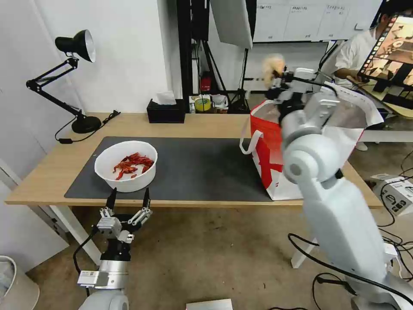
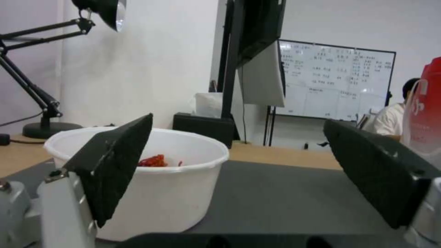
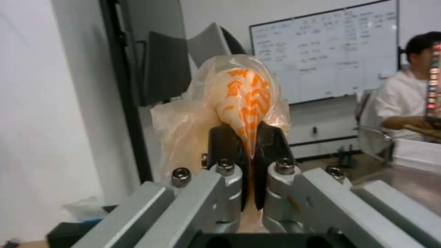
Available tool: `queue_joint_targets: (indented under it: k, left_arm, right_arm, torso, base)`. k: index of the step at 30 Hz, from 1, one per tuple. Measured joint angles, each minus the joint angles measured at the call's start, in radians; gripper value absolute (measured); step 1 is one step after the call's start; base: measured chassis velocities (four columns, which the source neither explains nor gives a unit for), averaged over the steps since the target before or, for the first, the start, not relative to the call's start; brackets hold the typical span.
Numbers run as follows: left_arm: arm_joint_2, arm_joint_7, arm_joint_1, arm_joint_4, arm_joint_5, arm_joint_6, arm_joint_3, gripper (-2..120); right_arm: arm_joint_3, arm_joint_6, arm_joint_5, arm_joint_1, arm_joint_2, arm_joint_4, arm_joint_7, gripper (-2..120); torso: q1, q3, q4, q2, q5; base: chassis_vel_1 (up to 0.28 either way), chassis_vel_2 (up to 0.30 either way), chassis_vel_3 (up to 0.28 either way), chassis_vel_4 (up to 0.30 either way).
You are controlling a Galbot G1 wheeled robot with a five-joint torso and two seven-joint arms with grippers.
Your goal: Pick up the trash from the table and place it into the takeout bag.
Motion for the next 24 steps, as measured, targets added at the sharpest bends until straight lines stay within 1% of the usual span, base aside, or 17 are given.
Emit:
queue_joint_targets:
  k: [2, 5, 6, 8, 16, 20, 24]
  left_arm:
    - [0.0, 0.0, 0.001, -0.001, 0.001, 0.0, 0.0, 100]
    - [0.0, 0.0, 0.004, -0.006, 0.004, 0.0, 0.007, 100]
    - [0.0, 0.0, 0.004, -0.006, 0.004, 0.0, 0.007, 100]
    - [0.0, 0.0, 0.004, -0.009, 0.005, 0.0, 0.012, 100]
    - [0.0, 0.0, 0.004, -0.011, 0.006, 0.0, 0.013, 100]
    - [0.001, 0.0, 0.002, -0.01, 0.004, 0.0, 0.013, 100]
    - [0.001, 0.0, 0.001, -0.007, 0.003, 0.0, 0.013, 100]
  right_arm:
    - [0.008, -0.006, 0.004, -0.003, -0.007, 0.003, 0.005, 2]
    - [0.054, -0.046, 0.049, -0.036, -0.056, 0.025, 0.039, 2]
    - [0.054, -0.046, 0.049, -0.036, -0.056, 0.025, 0.039, 2]
    - [0.085, -0.075, 0.084, -0.068, -0.077, 0.031, 0.075, 2]
    - [0.112, -0.116, 0.126, -0.107, -0.087, 0.014, 0.13, 2]
    - [0.112, -0.14, 0.198, -0.101, -0.081, -0.025, 0.202, 2]
    - [0.109, -0.142, 0.207, -0.097, -0.076, -0.034, 0.214, 2]
  torso:
    - [0.0, 0.0, 0.0, 0.0, 0.0]
    - [0.0, 0.0, -0.0001, 0.0, 0.0]
    - [0.0, 0.0, -0.0001, 0.0, 0.0]
    - [0.0, 0.0, 0.0, 0.0, 0.0]
    - [0.0, 0.0, 0.0, 0.0, 0.0]
    - [0.0, 0.0, 0.0001, 0.0, -0.0001]
    - [0.0, 0.0, 0.0002, 0.0, -0.0001]
  base:
    - [0.0, 0.0, 0.0, 0.0]
    - [0.0, 0.0, 0.0, 0.0]
    - [0.0, 0.0, 0.0, 0.0]
    - [0.0, 0.0, 0.0, 0.0]
    - [0.0, 0.0, 0.0, 0.0]
    - [0.0, 0.0, 0.0, 0.0]
    - [0.0, 0.0, 0.0, 0.0]
